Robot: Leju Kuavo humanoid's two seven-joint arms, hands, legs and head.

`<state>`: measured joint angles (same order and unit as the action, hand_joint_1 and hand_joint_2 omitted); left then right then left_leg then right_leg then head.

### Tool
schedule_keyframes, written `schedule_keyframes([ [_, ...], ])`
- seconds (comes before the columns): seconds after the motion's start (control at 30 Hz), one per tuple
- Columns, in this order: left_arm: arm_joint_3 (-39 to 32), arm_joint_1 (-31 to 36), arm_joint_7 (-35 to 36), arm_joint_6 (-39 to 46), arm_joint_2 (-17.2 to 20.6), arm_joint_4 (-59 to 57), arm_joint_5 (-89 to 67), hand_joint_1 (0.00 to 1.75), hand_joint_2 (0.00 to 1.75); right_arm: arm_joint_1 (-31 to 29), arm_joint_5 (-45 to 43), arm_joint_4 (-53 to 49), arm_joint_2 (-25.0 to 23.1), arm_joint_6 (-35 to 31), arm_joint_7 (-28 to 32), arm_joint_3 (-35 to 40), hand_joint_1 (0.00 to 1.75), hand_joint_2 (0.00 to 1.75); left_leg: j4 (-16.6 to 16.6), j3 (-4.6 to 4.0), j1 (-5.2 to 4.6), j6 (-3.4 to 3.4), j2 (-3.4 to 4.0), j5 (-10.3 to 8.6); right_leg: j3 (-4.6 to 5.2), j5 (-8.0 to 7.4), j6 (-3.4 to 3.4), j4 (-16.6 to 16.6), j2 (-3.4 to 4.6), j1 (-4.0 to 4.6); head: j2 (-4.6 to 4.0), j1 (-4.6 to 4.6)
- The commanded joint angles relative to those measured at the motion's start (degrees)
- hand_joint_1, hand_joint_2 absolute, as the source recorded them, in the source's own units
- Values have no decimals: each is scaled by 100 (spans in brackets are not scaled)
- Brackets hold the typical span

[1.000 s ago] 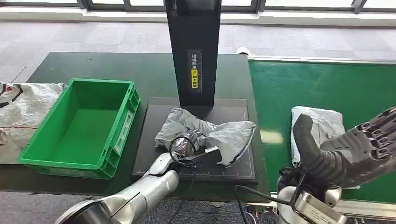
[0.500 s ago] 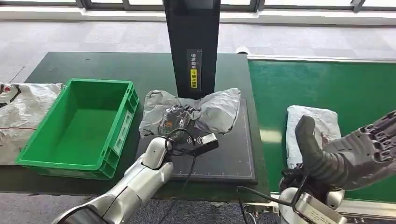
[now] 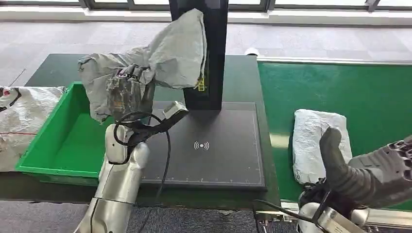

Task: Moved the parcel from conveyor to table for the left to box.

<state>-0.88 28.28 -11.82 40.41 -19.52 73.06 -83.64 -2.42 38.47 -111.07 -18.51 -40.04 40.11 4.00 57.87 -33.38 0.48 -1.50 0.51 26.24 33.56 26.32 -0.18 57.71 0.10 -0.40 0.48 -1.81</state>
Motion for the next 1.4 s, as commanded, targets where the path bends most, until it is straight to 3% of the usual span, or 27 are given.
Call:
schedule_keyframes([
  [0.03, -2620, 72, -794, -41, -48, 291, 801, 175, 175, 454, -8, -128, -149, 4, -11, -356, 0, 175, -9, 14, 0, 1, 14, 1, -7, -3, -1, -8, 17, 1, 0, 0],
  [0.33, -2893, 100, -600, -41, -48, 102, 518, 175, 175, 464, -12, -149, -149, 4, -11, -375, 0, 175, -17, 19, 1, 5, -7, -6, -22, -3, 2, -20, -4, 8, 0, 0],
  [0.37, -2927, 120, -533, -41, 283, -252, 746, 175, 175, 466, 0, -152, -149, 4, -22, -370, 0, 175, -17, 19, 0, 5, -8, -7, -22, -4, 2, -20, -5, 5, 0, 0],
  [0.4, -2975, 99, -364, -41, 16, -246, 489, 175, 175, 479, -9, -144, -149, 4, -11, -372, 0, 175, -21, 22, -2, 5, -8, -8, -24, -4, 2, -22, -5, 2, 0, 0],
  [0.53, -3616, 255, -908, -41, -48, -699, 608, 175, 175, 457, 36, -18, -149, 4, -11, -323, 0, 175, -19, 25, -5, 3, -5, -6, -22, -2, 0, -15, -2, -5, 0, 0],
  [0.57, -3486, 330, -896, -41, 391, -1081, 916, 175, 175, 440, 40, 9, -149, 4, -11, -313, 0, 175, -24, 29, -1, 3, -7, -9, -28, -6, -1, -23, -4, -1, 0, 0],
  [0.6, -3347, 312, -809, -41, 499, -1236, 984, 175, 175, 417, 42, 33, -149, 4, -13, -310, 0, 175, -17, 25, -6, 1, -1, -6, -21, -3, -2, -12, 2, -4, 0, 0],
  [0.63, -3444, 289, -691, -41, 71, -985, 559, 175, 175, 404, 38, 47, -149, 4, -11, -319, 0, 175, -23, 27, -3, 1, -5, -10, -26, -6, -2, -20, -2, 0, 0, 0],
  [1.0, -3614, 366, -723, -41, -23, -1090, 370, 175, 175, 407, 44, 57, -149, 4, -11, -301, 0, 175, -13, 16, 0, 4, -18, -6, -20, -4, 1, -17, -13, 3, 0, 0],
  [1.03, -3650, 394, -678, -41, -34, -1133, 276, 155, 175, 419, 58, 56, -149, 4, -11, -299, 0, 175, -9, 14, -3, 3, -20, -5, -15, 0, 0, -9, -14, 0, 0, -2],
  [1.07, -3706, 407, -734, -41, -48, -1069, 344, 0, 175, 422, 75, 70, -149, 4, -11, -291, 0, 175, -15, 16, -1, 3, -26, -9, -20, -3, 0, -16, -19, 2, 0, 0],
  [1.4, -4021, 442, -776, -41, -48, -1104, 611, 0, 175, 487, 119, 254, -149, 4, -11, -231, 0, 175, -10, 14, 2, 2, -18, -5, -18, -4, -1, -14, -9, 5, 0, -2],
])
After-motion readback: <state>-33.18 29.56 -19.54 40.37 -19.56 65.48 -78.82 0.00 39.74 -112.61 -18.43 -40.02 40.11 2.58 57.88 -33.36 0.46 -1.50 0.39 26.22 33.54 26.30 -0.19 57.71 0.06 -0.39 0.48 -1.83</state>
